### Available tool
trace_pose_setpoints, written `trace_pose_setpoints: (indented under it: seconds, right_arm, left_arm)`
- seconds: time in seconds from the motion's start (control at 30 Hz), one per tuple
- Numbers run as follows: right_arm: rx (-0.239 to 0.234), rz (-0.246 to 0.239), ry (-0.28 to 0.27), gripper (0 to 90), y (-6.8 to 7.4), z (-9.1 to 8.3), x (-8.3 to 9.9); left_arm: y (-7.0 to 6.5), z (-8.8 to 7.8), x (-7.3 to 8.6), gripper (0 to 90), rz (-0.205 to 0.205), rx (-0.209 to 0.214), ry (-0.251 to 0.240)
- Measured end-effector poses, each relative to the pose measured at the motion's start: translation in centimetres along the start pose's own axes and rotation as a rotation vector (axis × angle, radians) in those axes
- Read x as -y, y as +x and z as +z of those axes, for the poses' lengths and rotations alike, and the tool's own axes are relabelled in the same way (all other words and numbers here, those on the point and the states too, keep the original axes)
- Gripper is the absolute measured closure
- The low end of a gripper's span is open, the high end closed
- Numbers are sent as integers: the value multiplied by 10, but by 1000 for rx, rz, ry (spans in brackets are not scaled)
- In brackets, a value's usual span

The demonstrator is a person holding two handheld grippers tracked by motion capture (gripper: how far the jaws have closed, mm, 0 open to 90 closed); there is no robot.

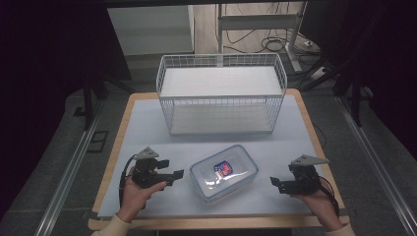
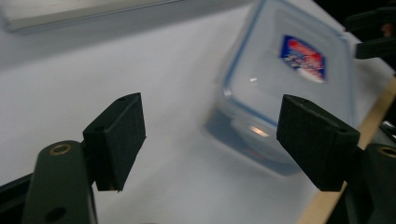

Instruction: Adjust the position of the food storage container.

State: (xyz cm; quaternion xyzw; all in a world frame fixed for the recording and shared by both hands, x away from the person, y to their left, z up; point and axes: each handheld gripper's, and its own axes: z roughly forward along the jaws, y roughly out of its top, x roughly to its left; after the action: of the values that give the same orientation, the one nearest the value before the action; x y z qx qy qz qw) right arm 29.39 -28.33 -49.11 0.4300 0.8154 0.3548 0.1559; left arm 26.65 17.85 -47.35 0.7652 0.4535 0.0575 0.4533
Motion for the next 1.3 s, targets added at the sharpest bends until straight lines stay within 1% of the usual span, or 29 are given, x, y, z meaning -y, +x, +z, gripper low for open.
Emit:
trace_pose_setpoints:
  seconds: [0.13, 0.23, 0.27, 0.3, 0.33, 0.37, 0.4, 0.43, 0.47, 0.5, 0.53, 0.57, 0.6, 0.63, 0.67, 0.7, 0.73, 0.77, 0.8, 0.83, 0.87, 0.9, 1.0, 1.1, 1.17, 1.2, 1.23, 1.27, 1.3]
  right_arm:
    - [0, -5, 5, 137, 0, 1, 0]
    - [1, -5, 10, 138, -1, 2, 0]
    - [1, -5, 10, 138, -1, 2, 0]
    - [1, 0, 8, 139, -1, 1, 0]
    - [2, 2, 8, 140, -1, 1, 0]
    - [2, 4, 7, 141, -1, 1, 0]
    - [2, 4, 7, 141, -1, 1, 0]
    - [1, 7, 7, 142, 0, 0, 0]
    - [1, 3, 7, 143, 0, 0, 0]
    - [0, 2, 6, 143, 1, 0, 0]
    - [0, 2, 6, 143, 1, 0, 0]
    - [0, -1, 6, 143, 1, 0, 1]
    - [-1, -3, 7, 144, 1, 1, 1]
    - [-1, -5, 7, 144, 2, 1, 1]
    - [-2, -4, 8, 145, 2, 1, 1]
    - [-2, -3, 8, 148, 2, 1, 1]
    - [-2, -3, 8, 148, 2, 1, 1]
    - [3, -2, 2, 157, 3, 1, 1]
    - [22, -14, -21, 166, 4, -2, 0]
    - [25, -17, -25, 166, 5, -2, 0]
    - [27, -17, -28, 166, 5, -3, -1]
    - [26, -16, -28, 166, 6, -3, -1]
    - [25, -18, -20, 166, 5, -1, 0]
    - [21, -12, -13, 166, 5, 0, 1]
    - [21, -15, -11, 166, 4, 0, 1]
    - [22, -16, -10, 166, 4, 0, 1]
    - [23, -16, -9, 166, 4, 0, 2]
    - [23, -16, -9, 166, 4, 0, 2]
    - [24, -14, -7, 166, 4, 0, 2]
  left_arm:
    - [-19, 0, -7, 238, 34, 31, -14]
    - [-36, 4, -11, 268, 63, 62, -7]
    - [-36, 4, -11, 279, 63, 62, -7]
    - [-48, 9, -13, 291, 91, 87, 8]
    - [-53, 12, -13, 315, 104, 84, 17]
    - [-57, 14, -13, 356, 113, 78, 22]
    - [-57, 14, -13, 394, 113, 78, 22]
    - [-67, 20, -12, 457, 143, 100, 49]
    - [-72, 23, -12, 511, 160, 115, 67]
    - [-76, 26, -11, 557, 175, 120, 78]
    - [-76, 26, -11, 614, 175, 120, 78]
    - [-82, 28, -11, 614, 195, 128, 93]
    - [-85, 30, -11, 708, 201, 136, 100]
    - [-93, 34, -9, 757, 219, 160, 119]
    - [-97, 37, -8, 802, 229, 174, 134]
    - [-101, 40, -6, 835, 240, 183, 146]
    - [-101, 40, -6, 856, 240, 183, 146]
    - [-106, 43, -5, 856, 261, 175, 161]
    - [-109, 46, -3, 885, 273, 170, 170]
    - [-113, 52, 1, 890, 273, 192, 191]
    - [-113, 52, 1, 894, 273, 192, 191]
    - [-118, 58, 5, 895, 279, 204, 212]
    - [-121, 64, 11, 897, 279, 208, 230]
    - [-123, 70, 16, 898, 289, 197, 249]
    - [-123, 74, 19, 898, 310, 173, 270]
    - [-123, 75, 20, 899, 313, 164, 271]
    - [-122, 76, 21, 899, 315, 155, 277]
    - [-122, 76, 21, 899, 315, 155, 277]
    - [-119, 78, 22, 899, 304, 140, 275]
